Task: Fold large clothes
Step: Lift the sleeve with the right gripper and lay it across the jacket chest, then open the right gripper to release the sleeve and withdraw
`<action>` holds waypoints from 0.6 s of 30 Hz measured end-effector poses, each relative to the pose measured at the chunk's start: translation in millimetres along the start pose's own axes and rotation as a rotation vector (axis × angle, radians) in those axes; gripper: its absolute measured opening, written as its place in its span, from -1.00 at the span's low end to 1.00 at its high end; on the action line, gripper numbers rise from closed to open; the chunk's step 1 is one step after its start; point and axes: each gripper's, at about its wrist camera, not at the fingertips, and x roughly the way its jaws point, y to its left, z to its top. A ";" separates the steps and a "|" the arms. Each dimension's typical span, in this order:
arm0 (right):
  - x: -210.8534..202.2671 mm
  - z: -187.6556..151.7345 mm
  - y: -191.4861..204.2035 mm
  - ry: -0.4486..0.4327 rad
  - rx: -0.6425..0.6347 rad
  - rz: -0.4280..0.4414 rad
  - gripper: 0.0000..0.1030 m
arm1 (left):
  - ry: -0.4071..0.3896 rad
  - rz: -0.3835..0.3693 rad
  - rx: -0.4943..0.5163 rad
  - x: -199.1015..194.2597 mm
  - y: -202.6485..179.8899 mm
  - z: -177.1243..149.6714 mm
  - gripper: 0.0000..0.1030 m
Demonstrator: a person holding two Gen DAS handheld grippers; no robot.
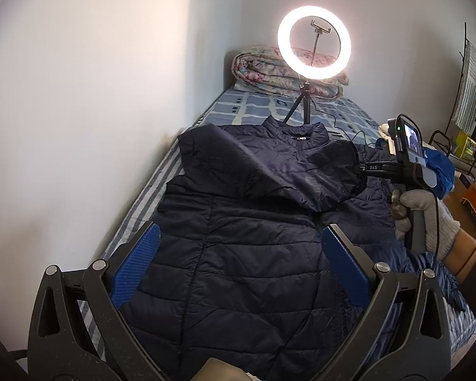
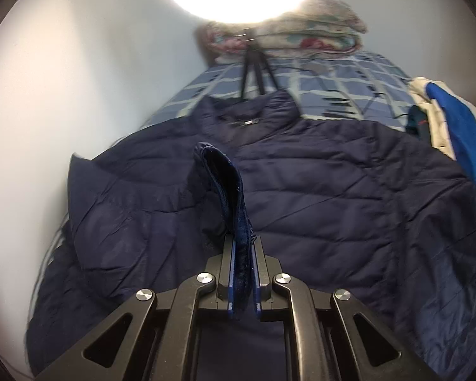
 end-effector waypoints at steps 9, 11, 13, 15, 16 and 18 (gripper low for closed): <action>22.9 8.9 -41.4 0.007 0.067 -0.088 -0.88 | -0.007 -0.031 0.006 2.2 -17.5 3.6 1.00; 31.7 5.7 -45.9 0.034 0.096 -0.083 -0.87 | -0.009 -0.030 0.018 2.1 -22.2 3.2 1.00; 38.5 0.8 -47.5 0.056 0.106 -0.101 -0.87 | -0.007 -0.037 0.020 2.2 -24.7 2.9 1.00; 45.9 -1.1 -48.6 0.081 0.104 -0.126 -0.87 | -0.008 -0.043 0.022 1.7 -26.4 3.6 1.00; 49.2 -1.8 -49.5 0.097 0.107 -0.136 -0.87 | -0.009 -0.042 0.025 1.1 -27.2 3.6 1.00; 52.1 -1.7 -48.9 0.117 0.102 -0.145 -0.86 | -0.015 -0.034 0.034 -1.2 -29.0 3.2 1.00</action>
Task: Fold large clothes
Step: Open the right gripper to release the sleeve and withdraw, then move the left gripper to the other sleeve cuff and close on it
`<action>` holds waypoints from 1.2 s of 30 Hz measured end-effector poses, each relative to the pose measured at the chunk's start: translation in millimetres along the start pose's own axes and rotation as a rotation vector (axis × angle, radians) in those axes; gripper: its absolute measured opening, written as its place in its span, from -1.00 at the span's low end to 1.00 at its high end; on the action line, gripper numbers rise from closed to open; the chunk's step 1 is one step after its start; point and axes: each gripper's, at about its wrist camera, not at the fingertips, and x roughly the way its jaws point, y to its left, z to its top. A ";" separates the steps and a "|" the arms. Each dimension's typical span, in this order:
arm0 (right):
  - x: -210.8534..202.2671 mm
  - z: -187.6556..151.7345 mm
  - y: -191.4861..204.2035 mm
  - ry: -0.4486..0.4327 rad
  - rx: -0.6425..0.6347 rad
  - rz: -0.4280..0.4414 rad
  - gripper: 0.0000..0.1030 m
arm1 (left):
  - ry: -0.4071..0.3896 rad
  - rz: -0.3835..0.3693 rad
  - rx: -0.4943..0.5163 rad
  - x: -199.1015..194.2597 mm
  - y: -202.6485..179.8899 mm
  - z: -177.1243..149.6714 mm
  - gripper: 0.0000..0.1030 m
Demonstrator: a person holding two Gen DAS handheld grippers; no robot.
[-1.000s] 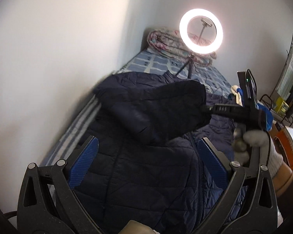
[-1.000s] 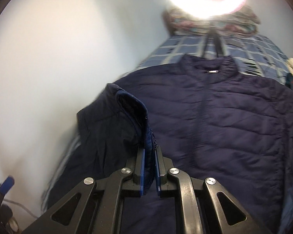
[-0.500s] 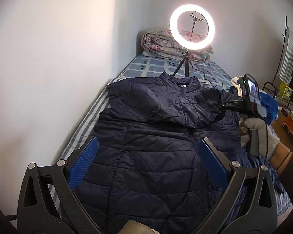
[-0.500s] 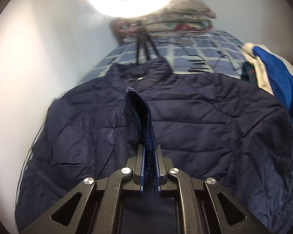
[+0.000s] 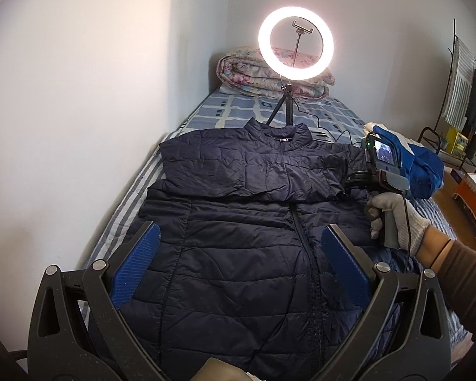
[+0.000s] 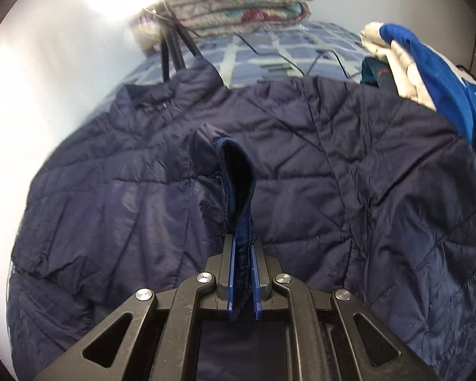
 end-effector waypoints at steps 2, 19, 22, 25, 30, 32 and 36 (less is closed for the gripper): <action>-3.4 -0.3 2.8 -0.012 -0.026 -0.021 -0.71 | -0.006 0.004 0.009 -2.4 -2.5 0.2 1.00; -200.2 -39.4 0.1 -0.250 -0.165 -0.021 -0.02 | -0.087 -0.032 0.061 -37.6 -36.3 5.3 1.00; -246.5 -64.2 -8.0 -0.295 -0.184 -0.042 0.18 | -0.091 -0.057 0.078 -44.5 -49.4 2.7 1.00; -289.7 -94.5 -25.8 -0.335 -0.163 -0.046 0.29 | -0.099 -0.090 0.097 -50.9 -66.4 1.6 1.00; -341.8 -150.3 -69.3 -0.355 -0.081 -0.099 0.43 | -0.081 -0.208 0.154 -58.4 -112.4 -4.8 1.00; -356.1 -174.8 -88.7 -0.327 -0.053 -0.153 0.55 | -0.061 -0.252 0.202 -57.8 -136.8 -12.3 1.00; -373.3 -213.7 -123.3 -0.294 -0.004 -0.283 0.75 | 0.025 -0.358 0.247 -47.9 -183.2 -33.6 1.00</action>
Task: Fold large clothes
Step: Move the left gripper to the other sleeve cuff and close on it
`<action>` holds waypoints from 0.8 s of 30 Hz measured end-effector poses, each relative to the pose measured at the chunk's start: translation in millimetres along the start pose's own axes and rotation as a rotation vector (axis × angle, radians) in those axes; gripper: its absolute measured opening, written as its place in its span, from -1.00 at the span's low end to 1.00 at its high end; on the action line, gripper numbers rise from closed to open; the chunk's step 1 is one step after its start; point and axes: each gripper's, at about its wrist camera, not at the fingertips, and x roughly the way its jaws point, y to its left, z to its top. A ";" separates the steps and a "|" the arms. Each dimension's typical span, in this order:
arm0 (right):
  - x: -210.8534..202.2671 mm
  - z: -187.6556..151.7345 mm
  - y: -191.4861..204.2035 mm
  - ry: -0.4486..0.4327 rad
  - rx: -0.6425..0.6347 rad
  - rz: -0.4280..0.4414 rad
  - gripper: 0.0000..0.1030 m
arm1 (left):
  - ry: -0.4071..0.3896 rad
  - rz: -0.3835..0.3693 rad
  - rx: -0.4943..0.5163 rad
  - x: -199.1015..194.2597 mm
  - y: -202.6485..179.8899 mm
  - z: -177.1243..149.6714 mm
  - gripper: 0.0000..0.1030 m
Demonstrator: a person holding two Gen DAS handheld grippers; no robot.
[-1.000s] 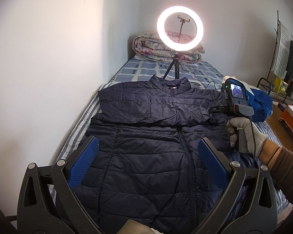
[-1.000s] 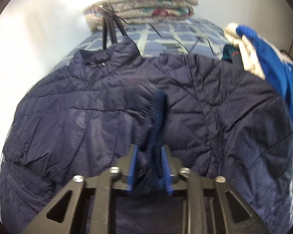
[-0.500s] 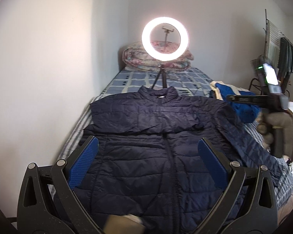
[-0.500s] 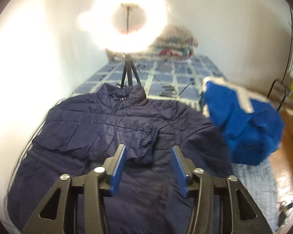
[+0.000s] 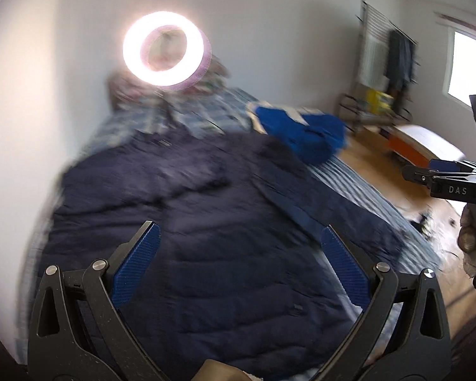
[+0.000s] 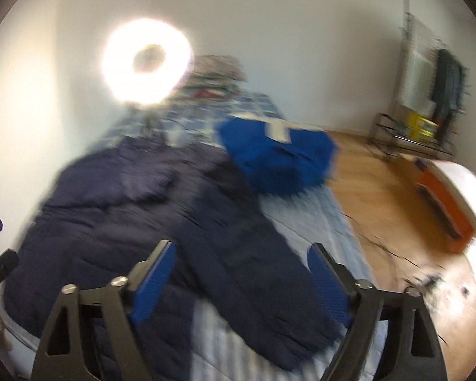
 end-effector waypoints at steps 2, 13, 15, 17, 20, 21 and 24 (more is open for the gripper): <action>-3.3 -13.5 -20.1 0.024 0.021 -0.052 0.75 | 0.046 -0.065 0.017 14.2 -22.3 -6.0 1.00; -4.3 -53.4 -115.4 0.073 0.142 -0.319 0.34 | 0.219 -0.323 0.201 65.3 -167.7 -36.4 0.55; 4.2 -57.4 -127.9 0.107 0.177 -0.318 0.31 | 0.252 -0.363 0.241 75.9 -195.2 -46.3 0.55; 6.8 -61.3 -143.9 0.135 0.244 -0.288 0.17 | 0.293 -0.389 0.269 90.1 -220.6 -56.2 0.55; 6.9 -62.5 -160.8 0.132 0.300 -0.306 0.16 | 0.334 -0.414 0.293 110.5 -248.0 -64.5 0.55; 4.3 -61.2 -165.0 0.121 0.310 -0.315 0.16 | 0.349 -0.413 0.301 118.9 -256.5 -66.5 0.55; -0.4 -60.3 -170.0 0.101 0.321 -0.326 0.16 | 0.382 -0.391 0.349 146.2 -281.5 -73.0 0.56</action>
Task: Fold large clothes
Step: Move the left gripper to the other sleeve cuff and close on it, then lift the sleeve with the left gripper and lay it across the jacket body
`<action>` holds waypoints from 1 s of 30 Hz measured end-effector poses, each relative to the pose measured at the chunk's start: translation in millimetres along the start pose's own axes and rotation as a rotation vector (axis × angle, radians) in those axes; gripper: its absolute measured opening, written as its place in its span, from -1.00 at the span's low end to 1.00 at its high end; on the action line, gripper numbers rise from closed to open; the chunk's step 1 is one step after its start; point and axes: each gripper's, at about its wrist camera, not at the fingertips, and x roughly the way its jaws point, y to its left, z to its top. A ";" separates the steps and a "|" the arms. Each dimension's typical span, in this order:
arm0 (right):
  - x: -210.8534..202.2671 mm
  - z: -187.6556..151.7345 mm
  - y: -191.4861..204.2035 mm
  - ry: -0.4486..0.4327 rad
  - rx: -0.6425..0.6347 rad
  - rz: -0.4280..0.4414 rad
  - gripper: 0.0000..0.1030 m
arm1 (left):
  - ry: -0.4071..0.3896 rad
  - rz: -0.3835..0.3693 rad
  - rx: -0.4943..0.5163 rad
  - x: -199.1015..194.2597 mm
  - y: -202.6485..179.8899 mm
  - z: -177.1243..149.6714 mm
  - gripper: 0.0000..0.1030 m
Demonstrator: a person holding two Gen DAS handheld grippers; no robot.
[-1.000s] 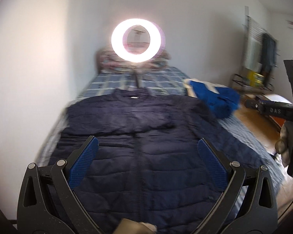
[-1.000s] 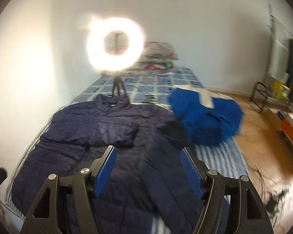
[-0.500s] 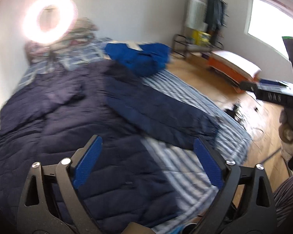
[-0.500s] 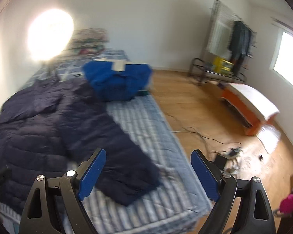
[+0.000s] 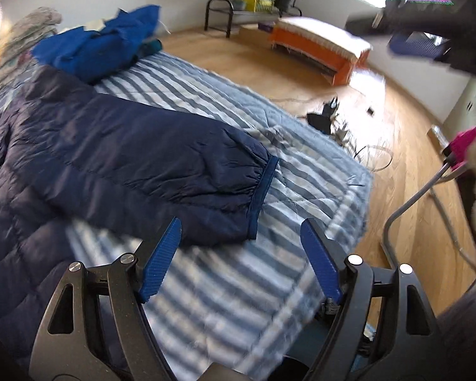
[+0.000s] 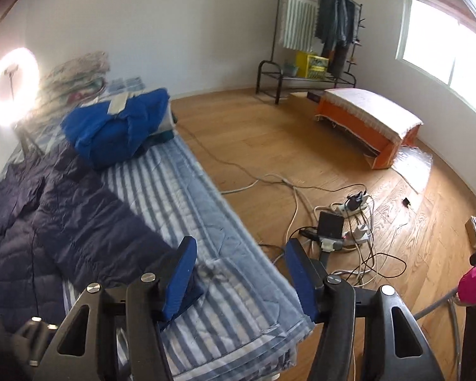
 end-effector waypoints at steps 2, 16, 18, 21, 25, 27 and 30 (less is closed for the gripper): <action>0.4 0.7 0.2 -0.006 0.004 -0.004 0.16 | 0.026 0.035 0.035 21.6 -7.4 6.0 0.56; -1.1 9.3 3.5 -0.011 0.050 0.058 0.16 | 0.120 0.143 0.090 85.9 -12.1 11.5 0.55; -2.9 9.6 6.7 -0.014 0.044 0.058 0.16 | 0.111 0.134 0.086 90.5 -9.5 13.2 0.35; -6.2 11.5 7.5 -0.021 0.057 0.064 0.16 | 0.095 0.145 0.089 87.8 -8.0 16.3 -0.43; -11.0 13.5 8.2 -0.026 0.084 0.079 0.16 | 0.097 0.119 0.044 76.3 3.3 22.3 -0.83; -14.2 13.4 10.9 -0.033 0.086 0.079 0.16 | 0.088 0.073 -0.022 61.3 17.1 24.2 -0.85; -16.6 14.9 15.1 -0.038 0.085 0.082 0.16 | 0.047 0.036 -0.093 31.4 38.3 27.2 -0.87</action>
